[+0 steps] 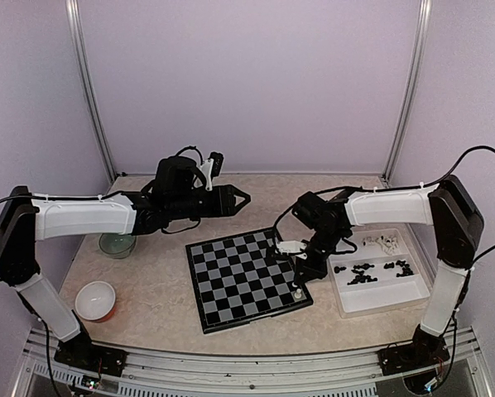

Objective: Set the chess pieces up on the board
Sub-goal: Place the pawn at h2.

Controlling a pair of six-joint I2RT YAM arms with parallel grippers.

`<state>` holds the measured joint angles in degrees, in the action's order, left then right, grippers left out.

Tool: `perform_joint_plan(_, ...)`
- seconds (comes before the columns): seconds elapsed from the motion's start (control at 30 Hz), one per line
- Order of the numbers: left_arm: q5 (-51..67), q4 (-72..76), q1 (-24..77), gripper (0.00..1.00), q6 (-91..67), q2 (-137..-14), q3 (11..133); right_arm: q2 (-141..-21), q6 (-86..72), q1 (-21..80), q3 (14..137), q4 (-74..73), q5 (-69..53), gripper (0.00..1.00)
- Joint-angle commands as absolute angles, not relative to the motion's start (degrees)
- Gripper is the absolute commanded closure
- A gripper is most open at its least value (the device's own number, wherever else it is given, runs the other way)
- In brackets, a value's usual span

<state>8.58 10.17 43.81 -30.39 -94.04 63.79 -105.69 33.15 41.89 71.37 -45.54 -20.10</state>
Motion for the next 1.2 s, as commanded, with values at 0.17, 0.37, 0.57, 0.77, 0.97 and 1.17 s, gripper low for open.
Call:
perform_joint_plan(0.17,8.6,12.3,43.5,0.43,-30.6,-92.6,62.8,-107.7,32.5,43.1,73.3,-45.7,-20.0,0.86)
perform_joint_plan(0.37,8.9,12.7,43.3,0.43,-30.8,-92.3,62.1,-108.0,32.0,43.0,73.6,-45.5,-20.1,0.81)
perform_joint_plan(0.57,8.7,12.6,43.2,0.43,-30.7,-91.9,61.8,-106.6,31.6,43.0,74.3,-46.3,-19.9,0.75)
perform_joint_plan(0.77,9.0,11.6,43.2,0.43,-30.1,-91.6,62.7,-102.0,31.8,38.5,78.3,-51.0,-24.5,0.66)
perform_joint_plan(0.97,8.4,6.7,44.4,0.43,-25.3,-92.5,65.4,-95.7,30.9,26.3,74.6,-50.8,-25.1,0.61)
perform_joint_plan(1.17,8.9,2.2,46.9,0.44,-20.0,-94.2,68.3,-91.9,28.3,8.3,69.0,-47.3,-22.3,0.65)
